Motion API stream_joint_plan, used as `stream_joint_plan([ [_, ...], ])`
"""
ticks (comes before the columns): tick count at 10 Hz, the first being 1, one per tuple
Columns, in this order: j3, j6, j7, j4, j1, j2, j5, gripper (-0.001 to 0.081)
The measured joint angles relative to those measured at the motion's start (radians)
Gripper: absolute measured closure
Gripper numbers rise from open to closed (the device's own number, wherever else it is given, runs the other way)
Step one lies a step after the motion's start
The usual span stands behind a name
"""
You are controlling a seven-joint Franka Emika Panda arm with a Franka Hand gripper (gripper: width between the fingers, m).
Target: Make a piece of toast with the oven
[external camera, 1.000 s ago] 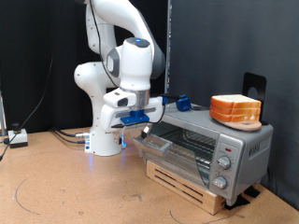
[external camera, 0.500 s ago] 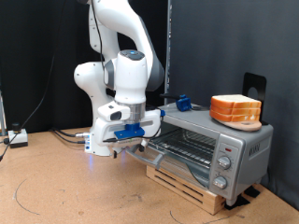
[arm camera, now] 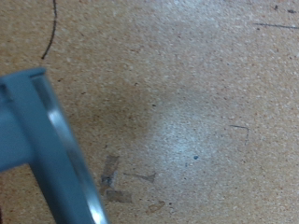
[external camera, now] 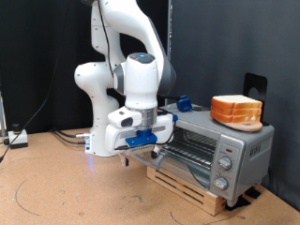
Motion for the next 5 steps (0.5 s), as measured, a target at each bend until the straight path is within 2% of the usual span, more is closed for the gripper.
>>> stream_joint_plan([
  [5,-0.04,0.013,0.04,0.013,-0.022,0.093,-0.111,-0.0001],
])
